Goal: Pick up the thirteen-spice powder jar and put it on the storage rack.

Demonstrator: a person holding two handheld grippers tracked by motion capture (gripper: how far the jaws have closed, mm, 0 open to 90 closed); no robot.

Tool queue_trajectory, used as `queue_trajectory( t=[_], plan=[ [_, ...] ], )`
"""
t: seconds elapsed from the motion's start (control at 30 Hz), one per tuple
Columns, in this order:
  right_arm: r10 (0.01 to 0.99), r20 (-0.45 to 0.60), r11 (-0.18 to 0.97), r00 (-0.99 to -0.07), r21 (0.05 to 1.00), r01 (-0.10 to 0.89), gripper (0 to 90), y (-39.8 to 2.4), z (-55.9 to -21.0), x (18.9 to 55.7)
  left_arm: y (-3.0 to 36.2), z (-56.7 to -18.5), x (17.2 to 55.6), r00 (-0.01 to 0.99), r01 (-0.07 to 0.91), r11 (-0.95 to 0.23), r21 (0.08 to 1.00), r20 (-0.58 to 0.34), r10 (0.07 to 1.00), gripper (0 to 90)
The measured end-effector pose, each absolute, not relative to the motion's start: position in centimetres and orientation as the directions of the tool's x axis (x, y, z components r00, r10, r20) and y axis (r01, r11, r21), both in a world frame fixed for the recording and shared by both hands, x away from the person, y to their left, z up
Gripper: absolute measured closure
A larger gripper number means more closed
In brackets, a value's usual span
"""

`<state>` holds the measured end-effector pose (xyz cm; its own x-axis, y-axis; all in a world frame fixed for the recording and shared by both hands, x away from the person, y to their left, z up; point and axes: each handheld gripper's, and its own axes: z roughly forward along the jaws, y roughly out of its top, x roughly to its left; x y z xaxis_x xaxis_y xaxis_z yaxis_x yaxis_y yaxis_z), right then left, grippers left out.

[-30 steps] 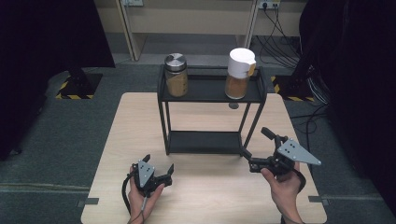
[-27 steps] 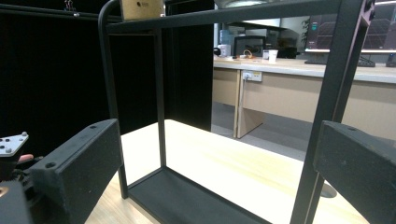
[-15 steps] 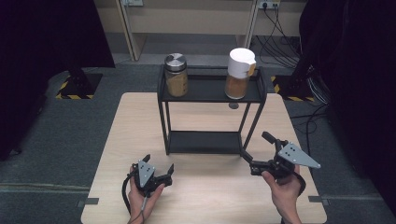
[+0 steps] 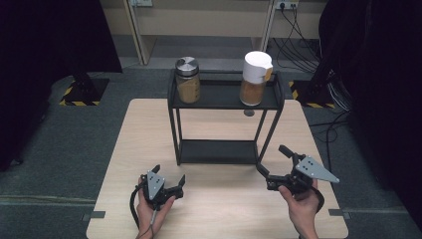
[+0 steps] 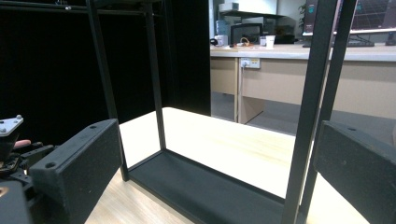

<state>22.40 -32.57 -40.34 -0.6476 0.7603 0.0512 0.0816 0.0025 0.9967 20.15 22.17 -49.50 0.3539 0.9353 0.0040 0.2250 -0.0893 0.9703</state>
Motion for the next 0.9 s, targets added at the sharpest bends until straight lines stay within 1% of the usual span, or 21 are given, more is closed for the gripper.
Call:
queue_trajectory(
  t=[0.37,0.9],
  plan=[
    [0.767,0.084,-0.037,-0.636,0.995,0.087,1.3,-32.8,-41.7,21.9,22.2,-49.5,20.1,0.352,0.224,-0.088,0.971,0.003,0.936,2.0],
    [0.776,0.085,-0.020,-0.625,0.994,0.111,1.3,-32.9,-42.5,21.7,22.2,-49.5,20.2,0.353,0.226,-0.083,0.971,-0.002,0.936,2.0]
  ],
)
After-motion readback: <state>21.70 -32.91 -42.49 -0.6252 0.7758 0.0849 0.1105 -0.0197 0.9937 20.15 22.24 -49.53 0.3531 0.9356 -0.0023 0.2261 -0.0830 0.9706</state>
